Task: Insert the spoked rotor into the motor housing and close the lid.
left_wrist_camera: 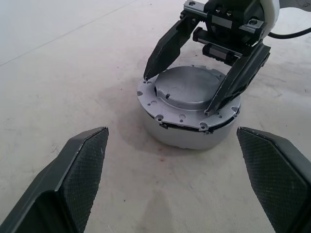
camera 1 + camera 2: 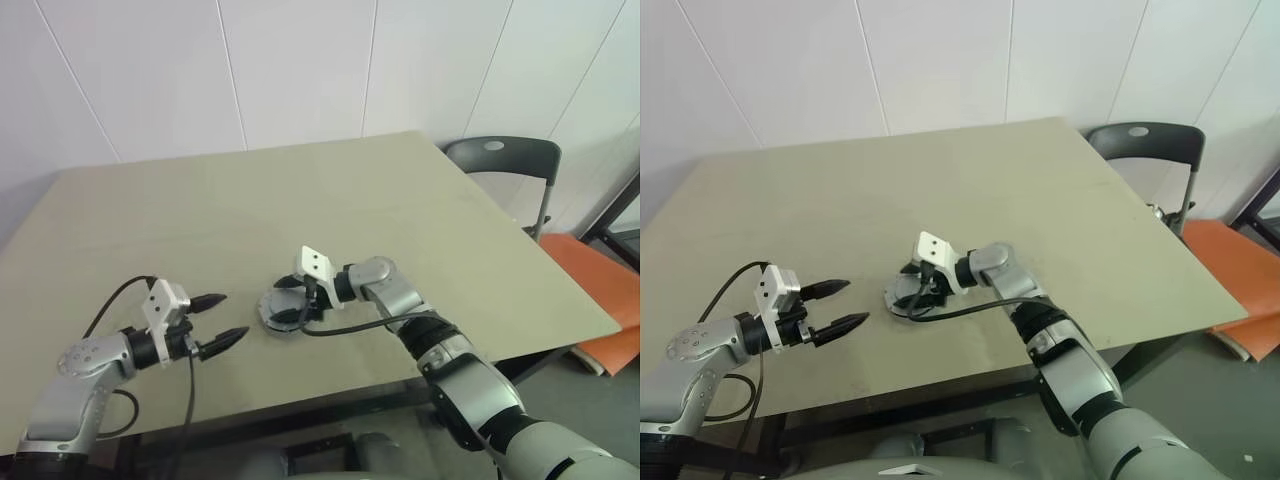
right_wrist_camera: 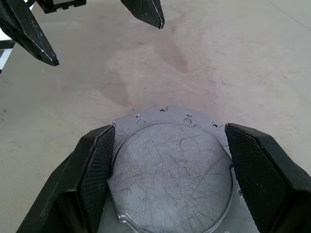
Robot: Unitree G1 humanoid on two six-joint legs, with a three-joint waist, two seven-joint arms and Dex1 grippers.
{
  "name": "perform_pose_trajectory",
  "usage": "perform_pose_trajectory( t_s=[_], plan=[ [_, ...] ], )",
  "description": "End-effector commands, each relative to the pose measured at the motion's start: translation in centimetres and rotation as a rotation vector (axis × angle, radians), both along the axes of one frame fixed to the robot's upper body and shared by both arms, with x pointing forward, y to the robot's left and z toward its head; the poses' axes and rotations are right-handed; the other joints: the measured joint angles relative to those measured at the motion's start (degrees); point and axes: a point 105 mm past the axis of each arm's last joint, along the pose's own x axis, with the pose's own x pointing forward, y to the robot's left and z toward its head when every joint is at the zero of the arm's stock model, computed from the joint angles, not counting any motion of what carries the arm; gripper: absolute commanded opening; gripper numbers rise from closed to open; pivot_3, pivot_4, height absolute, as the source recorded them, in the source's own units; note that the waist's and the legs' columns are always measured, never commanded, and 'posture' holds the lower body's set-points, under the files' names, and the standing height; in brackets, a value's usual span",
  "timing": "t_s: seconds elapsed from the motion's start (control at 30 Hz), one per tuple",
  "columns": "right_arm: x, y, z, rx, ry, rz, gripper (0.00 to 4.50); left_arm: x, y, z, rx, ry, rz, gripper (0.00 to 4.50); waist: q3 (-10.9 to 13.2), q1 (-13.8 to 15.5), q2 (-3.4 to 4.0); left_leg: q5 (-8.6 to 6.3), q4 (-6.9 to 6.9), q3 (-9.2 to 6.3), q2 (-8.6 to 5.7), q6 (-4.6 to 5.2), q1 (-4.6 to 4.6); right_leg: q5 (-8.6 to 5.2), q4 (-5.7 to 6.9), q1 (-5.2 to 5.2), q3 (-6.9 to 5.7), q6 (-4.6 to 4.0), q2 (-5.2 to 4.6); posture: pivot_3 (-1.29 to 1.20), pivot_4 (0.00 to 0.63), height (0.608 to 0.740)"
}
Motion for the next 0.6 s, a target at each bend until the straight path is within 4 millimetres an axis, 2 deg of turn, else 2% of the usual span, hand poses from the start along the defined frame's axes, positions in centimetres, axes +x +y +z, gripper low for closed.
perform_pose_trajectory(
  t_s=[0.03,0.6],
  plan=[
    [0.0,-0.3,0.0,-0.017,-0.019,0.004,3.28,0.3,-0.4,0.8,0.005,-0.040,-0.021,4.50,0.00,0.00,0.00,0.00,0.00,0.00,0.00,0.00,0.00,0.00,0.00,0.01,0.00,0.00,0.00,0.00,0.000,0.740],
    [-0.4,-0.8,-1.1,-0.067,-0.002,0.023,3.28,0.4,-0.7,1.2,0.008,-0.045,-0.023,4.50,0.00,0.01,0.00,0.00,0.00,0.00,0.00,0.00,0.13,-0.02,-0.04,0.13,0.00,-0.01,0.00,0.00,0.000,0.740]
  ],
)
